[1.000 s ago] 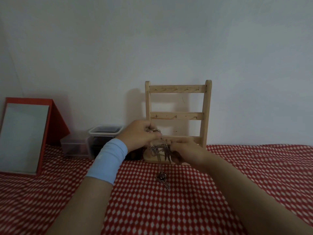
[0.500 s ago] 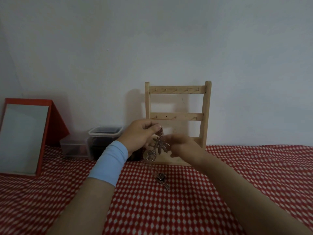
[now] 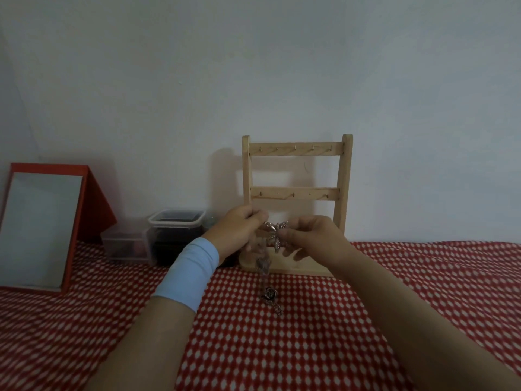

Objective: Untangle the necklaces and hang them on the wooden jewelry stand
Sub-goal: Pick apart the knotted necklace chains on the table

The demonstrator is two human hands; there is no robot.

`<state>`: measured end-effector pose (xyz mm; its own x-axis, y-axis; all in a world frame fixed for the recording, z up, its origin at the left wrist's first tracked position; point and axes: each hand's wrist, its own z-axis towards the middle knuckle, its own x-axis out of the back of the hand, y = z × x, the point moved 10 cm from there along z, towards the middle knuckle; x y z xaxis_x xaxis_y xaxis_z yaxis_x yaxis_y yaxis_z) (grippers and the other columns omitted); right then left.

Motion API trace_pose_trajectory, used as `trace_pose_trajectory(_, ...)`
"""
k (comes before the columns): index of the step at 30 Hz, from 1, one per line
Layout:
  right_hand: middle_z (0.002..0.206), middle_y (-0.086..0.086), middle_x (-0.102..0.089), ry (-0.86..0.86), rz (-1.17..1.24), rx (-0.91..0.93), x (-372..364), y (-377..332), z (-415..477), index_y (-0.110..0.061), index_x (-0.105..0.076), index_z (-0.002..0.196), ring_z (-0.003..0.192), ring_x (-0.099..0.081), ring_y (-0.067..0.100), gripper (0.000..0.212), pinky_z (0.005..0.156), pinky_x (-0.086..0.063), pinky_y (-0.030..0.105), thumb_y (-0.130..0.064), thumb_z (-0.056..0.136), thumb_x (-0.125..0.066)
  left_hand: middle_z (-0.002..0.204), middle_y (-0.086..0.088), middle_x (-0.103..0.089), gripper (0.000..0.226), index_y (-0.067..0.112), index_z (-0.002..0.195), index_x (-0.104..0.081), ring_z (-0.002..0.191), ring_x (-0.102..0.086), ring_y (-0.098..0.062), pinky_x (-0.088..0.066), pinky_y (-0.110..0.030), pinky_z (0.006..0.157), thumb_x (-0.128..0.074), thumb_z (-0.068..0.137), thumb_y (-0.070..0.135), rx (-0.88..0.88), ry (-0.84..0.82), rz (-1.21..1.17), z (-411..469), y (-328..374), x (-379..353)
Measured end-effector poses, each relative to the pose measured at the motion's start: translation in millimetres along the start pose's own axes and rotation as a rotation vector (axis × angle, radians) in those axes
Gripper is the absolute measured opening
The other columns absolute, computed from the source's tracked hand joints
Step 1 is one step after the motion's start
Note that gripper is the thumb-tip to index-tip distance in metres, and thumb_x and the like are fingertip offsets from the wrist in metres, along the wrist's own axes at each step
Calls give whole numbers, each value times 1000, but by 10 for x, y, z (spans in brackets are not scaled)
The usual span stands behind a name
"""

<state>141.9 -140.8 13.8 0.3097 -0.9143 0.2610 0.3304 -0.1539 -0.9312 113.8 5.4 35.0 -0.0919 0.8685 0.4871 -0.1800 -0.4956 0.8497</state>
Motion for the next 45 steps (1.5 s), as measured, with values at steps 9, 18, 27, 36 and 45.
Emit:
trace_pose_trajectory(9, 77, 3, -70, 50, 121, 20, 106, -36, 58, -8, -76, 101, 67, -59, 14, 10, 65, -53, 30, -8, 96, -67, 74, 0, -73, 9, 12, 97, -66, 57, -64, -7, -56, -25, 60, -67, 92, 20, -19, -124, 108, -1, 9, -123)
trace_pose_trajectory(18, 69, 14, -60, 75, -123, -204, 210, 237, 51, 2, -69, 95, 53, -51, 18, 18, 48, -39, 28, -6, 98, -53, 78, 10, -67, 35, 19, 78, -71, 81, -60, -8, -43, -24, 81, -54, 95, 44, 293, -412, 587, -145, -534, -73)
trace_pose_trajectory(27, 115, 7, -72, -222, -880, -362, 204, 681, 39, -10, -74, 116, 93, -67, 17, 27, 84, -59, 29, -19, 90, -69, 73, 4, -61, 26, 11, 83, -67, 73, -57, -12, -46, -30, 84, -56, 97, 29, 172, -432, 413, -83, -555, -356)
trace_pose_trajectory(36, 104, -2, -72, -281, -499, -34, -317, 65, -46, -15, -66, 128, 93, -68, 8, 35, 87, -57, 26, -5, 97, -54, 103, 9, -71, 22, 23, 106, -72, 98, -64, -7, -46, -28, 97, -57, 97, 35, -37, -354, 340, -10, -256, -524)
trace_pose_trajectory(45, 95, -11, -71, -405, -699, -156, -179, 315, -87, -21, -77, 108, 87, -65, 5, 23, 74, -50, 19, -33, 101, -59, 102, 17, -72, 15, 32, 104, -74, 96, -66, -4, -48, -25, 95, -64, 92, 36, 134, -572, 351, -177, -454, -545)
